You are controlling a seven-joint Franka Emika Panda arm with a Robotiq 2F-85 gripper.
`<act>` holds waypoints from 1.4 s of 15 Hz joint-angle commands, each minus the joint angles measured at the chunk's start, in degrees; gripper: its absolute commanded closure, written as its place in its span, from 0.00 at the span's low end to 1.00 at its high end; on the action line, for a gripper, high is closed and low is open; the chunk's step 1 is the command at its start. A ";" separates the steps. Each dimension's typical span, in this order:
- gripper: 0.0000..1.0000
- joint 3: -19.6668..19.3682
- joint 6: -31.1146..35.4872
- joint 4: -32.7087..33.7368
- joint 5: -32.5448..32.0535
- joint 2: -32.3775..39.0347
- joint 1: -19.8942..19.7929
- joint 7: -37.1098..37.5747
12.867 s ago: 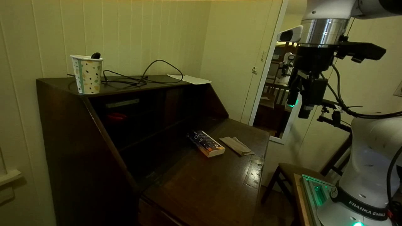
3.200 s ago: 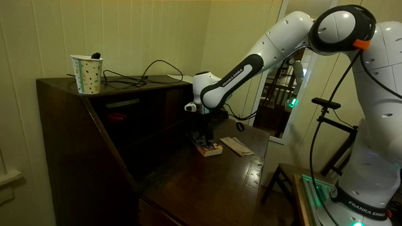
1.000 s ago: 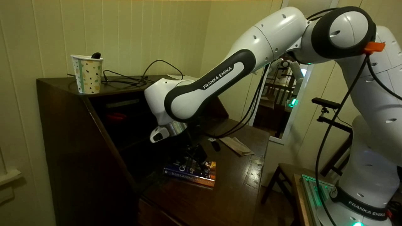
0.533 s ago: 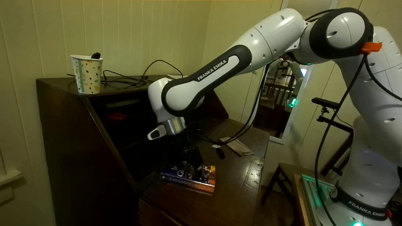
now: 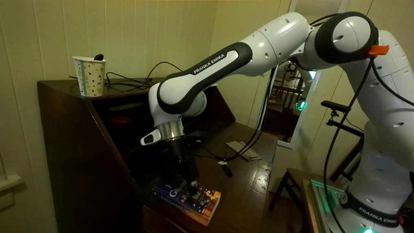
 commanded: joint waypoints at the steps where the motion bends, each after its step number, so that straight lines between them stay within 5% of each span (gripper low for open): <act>1: 0.00 1.75 -0.51 6.11 2.88 6.65 1.25 -0.02; 10: 0.00 2.47 -3.77 10.71 3.54 9.47 2.38 3.15; 17: 0.00 3.38 -0.92 0.74 2.84 0.08 1.38 -4.73; 21: 0.00 2.91 2.07 -5.28 2.00 -6.62 4.26 -1.66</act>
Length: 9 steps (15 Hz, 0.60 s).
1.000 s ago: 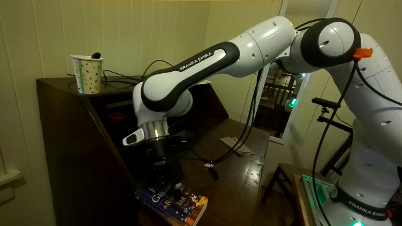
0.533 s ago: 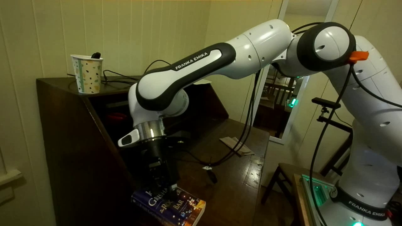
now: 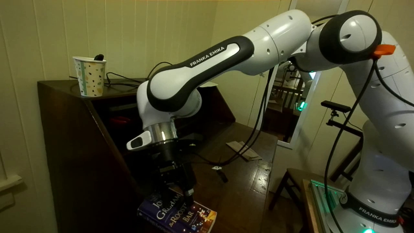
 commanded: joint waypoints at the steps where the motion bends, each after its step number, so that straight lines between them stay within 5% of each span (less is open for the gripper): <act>1: 0.00 -0.39 6.69 -10.07 -0.52 -9.96 2.96 4.25; 6: 0.00 -0.21 14.69 -13.73 -2.71 -16.54 8.60 16.61; 9: 0.00 0.11 14.04 -10.00 -7.16 -15.81 12.52 25.15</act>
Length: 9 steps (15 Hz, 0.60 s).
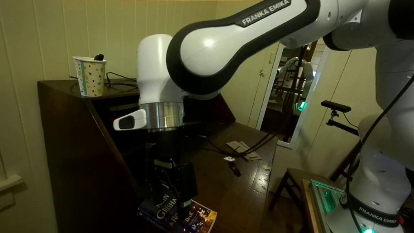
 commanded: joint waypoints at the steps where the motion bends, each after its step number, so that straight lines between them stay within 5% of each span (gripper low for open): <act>1: 0.00 0.13 0.18 2.24 -5.62 -0.11 4.12 10.21; 9: 0.00 -2.37 -1.41 12.93 -25.05 7.42 13.90 32.72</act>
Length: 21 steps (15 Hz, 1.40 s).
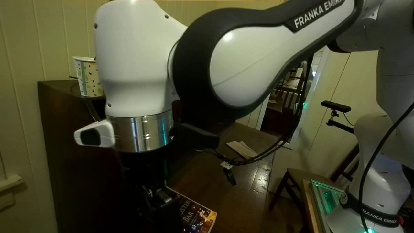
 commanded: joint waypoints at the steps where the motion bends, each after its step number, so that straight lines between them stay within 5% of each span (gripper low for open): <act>1: 0.00 -2.80 -0.04 8.19 -8.76 6.49 5.08 13.34; 7: 0.00 -7.65 1.35 14.41 -10.52 12.70 7.69 31.05; 8: 0.00 -5.58 1.44 11.27 -9.20 10.15 6.78 26.64; 21: 0.00 -5.59 1.45 11.66 -9.15 10.74 6.72 26.85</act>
